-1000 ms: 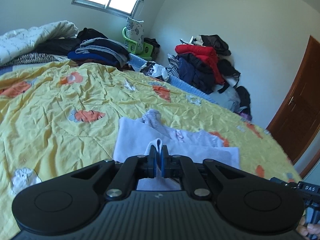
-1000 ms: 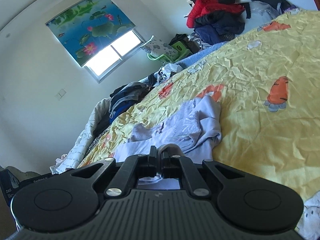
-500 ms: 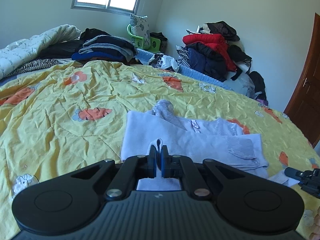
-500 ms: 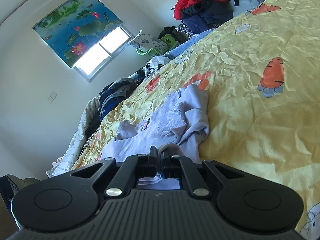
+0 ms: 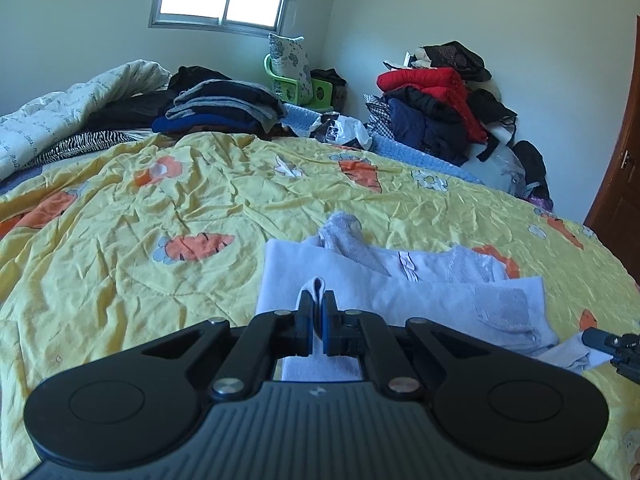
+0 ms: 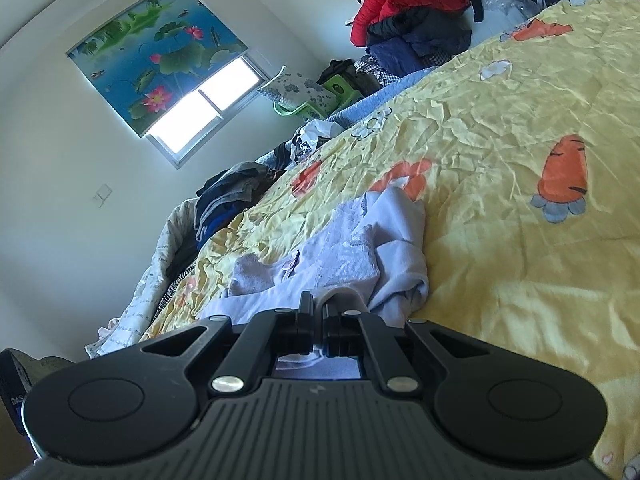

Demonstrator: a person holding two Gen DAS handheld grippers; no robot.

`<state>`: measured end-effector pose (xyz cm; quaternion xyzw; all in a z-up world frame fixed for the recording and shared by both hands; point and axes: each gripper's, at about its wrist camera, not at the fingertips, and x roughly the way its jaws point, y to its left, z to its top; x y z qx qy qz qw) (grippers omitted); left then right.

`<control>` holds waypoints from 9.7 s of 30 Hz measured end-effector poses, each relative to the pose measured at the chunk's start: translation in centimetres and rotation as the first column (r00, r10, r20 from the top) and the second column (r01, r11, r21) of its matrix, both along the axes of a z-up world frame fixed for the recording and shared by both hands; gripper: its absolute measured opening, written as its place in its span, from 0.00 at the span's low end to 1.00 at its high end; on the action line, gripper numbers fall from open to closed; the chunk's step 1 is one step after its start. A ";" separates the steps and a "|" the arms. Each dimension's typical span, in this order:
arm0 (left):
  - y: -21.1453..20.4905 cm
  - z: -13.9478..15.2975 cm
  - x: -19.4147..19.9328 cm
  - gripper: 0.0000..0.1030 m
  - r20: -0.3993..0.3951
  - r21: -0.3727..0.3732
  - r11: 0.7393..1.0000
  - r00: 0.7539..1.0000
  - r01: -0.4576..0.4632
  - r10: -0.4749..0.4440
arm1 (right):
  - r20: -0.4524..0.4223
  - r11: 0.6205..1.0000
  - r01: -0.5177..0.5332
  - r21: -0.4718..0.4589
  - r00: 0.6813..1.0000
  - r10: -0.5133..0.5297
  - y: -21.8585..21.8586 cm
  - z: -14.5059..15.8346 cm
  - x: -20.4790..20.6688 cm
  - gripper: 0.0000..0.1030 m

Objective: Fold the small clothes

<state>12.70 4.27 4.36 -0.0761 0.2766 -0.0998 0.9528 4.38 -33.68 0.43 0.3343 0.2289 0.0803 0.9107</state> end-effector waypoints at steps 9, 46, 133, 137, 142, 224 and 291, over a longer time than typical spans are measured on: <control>-1.4 0.7 1.8 0.04 0.025 0.013 1.000 1.000 -0.007 0.007 | 0.011 0.999 0.011 -0.038 1.000 -0.011 0.1 0.5 1.7 0.07; -3.2 1.5 8.9 0.04 0.049 0.092 0.994 0.997 -0.061 0.057 | 0.027 0.998 0.055 -0.035 0.998 -0.054 -1.1 1.6 8.5 0.07; -8.4 -6.3 16.9 0.73 -0.161 0.260 0.965 0.987 0.041 0.001 | -0.226 0.699 -0.175 -0.693 0.974 0.020 10.0 -1.8 20.2 0.75; -8.0 -5.5 15.8 0.73 -0.138 0.260 0.965 0.990 0.042 -0.006 | -0.209 0.738 -0.122 -0.664 0.978 -0.027 9.3 -1.3 19.6 0.76; -7.2 -5.4 13.5 0.79 -0.108 0.250 0.967 0.994 0.048 -0.021 | -0.190 0.732 -0.158 -0.663 0.981 0.040 10.0 -0.9 17.2 0.86; 2.4 -7.4 23.1 0.92 -0.309 -0.484 0.834 0.839 0.267 -0.448 | -0.034 0.079 -0.061 -0.995 0.953 0.302 35.3 -4.7 5.2 0.60; -20.4 1.1 14.8 0.11 -0.223 0.211 0.935 0.945 0.286 -0.239 | 0.164 0.767 0.072 -0.637 0.986 0.043 14.3 0.6 -0.8 0.04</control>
